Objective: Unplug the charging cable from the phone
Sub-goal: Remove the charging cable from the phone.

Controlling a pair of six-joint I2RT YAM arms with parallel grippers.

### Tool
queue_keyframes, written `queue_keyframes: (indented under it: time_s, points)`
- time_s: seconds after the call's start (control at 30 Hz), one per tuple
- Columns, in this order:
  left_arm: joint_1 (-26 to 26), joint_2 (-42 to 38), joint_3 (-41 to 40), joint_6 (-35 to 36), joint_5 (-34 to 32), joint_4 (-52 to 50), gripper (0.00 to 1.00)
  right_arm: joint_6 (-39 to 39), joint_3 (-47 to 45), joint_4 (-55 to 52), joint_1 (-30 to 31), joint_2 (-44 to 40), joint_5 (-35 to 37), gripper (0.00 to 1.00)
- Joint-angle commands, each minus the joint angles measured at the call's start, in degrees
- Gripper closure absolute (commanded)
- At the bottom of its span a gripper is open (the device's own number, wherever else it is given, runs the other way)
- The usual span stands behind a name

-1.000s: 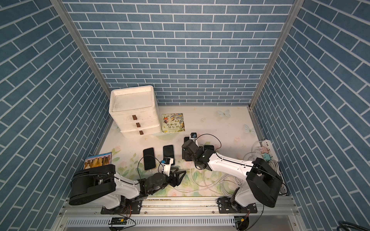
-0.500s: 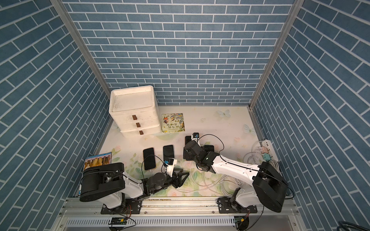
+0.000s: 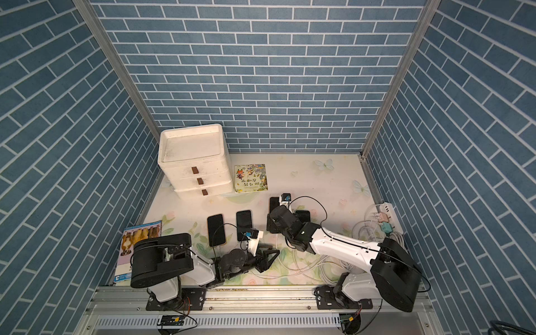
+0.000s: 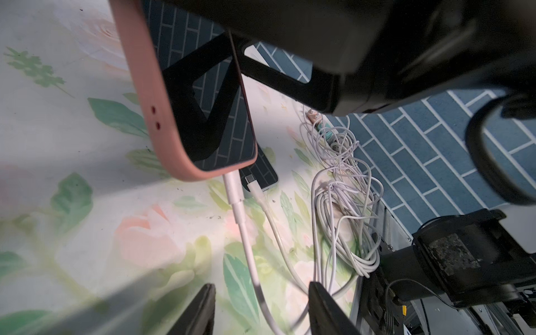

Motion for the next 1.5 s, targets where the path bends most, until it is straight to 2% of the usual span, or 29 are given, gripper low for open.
queue_keyframes:
  time_s: [0.0,0.17,0.67,1.03,1.07,1.1,1.17,1.23,1.33,1.47]
  points:
    - [0.05,0.89,0.97,0.34,0.32,0.29,0.49,1.71,-0.32,3.43,0.39,-1.64,1.25,0.97]
    - [0.05,1.16,1.35,0.31,0.30,-0.19,0.55,2.05,-0.79,3.72,0.40,-1.97,1.20,0.97]
    - [0.05,0.87,1.98,-0.04,-0.81,-2.23,0.81,2.15,-1.35,3.85,0.36,-2.60,1.27,0.97]
    - [0.05,0.64,2.02,-0.12,-1.23,-2.86,0.91,2.20,-1.33,4.14,0.43,-2.69,1.46,0.97]
    - [0.05,0.63,2.05,-0.13,-1.25,-2.94,0.90,2.28,-1.35,4.19,0.37,-2.76,1.46,0.97]
    - [0.07,0.56,2.01,-0.13,-1.25,-2.75,0.85,2.32,-1.35,4.19,0.39,-2.82,1.46,0.97]
    - [0.05,0.59,1.81,-0.13,-1.30,-2.50,0.67,2.56,-1.35,4.19,0.42,-2.95,1.28,0.97]
    - [0.05,0.56,1.66,-0.13,-1.23,-2.18,0.60,2.83,-1.35,4.45,0.42,-3.08,0.99,0.97]
    - [0.12,0.79,1.69,-0.13,-1.22,-2.02,0.57,3.57,-1.48,5.18,0.36,-3.09,0.12,0.97]
    - [0.09,0.86,1.97,-0.18,-1.34,-2.46,0.63,4.07,-1.53,5.54,0.35,-2.65,-0.21,0.97]
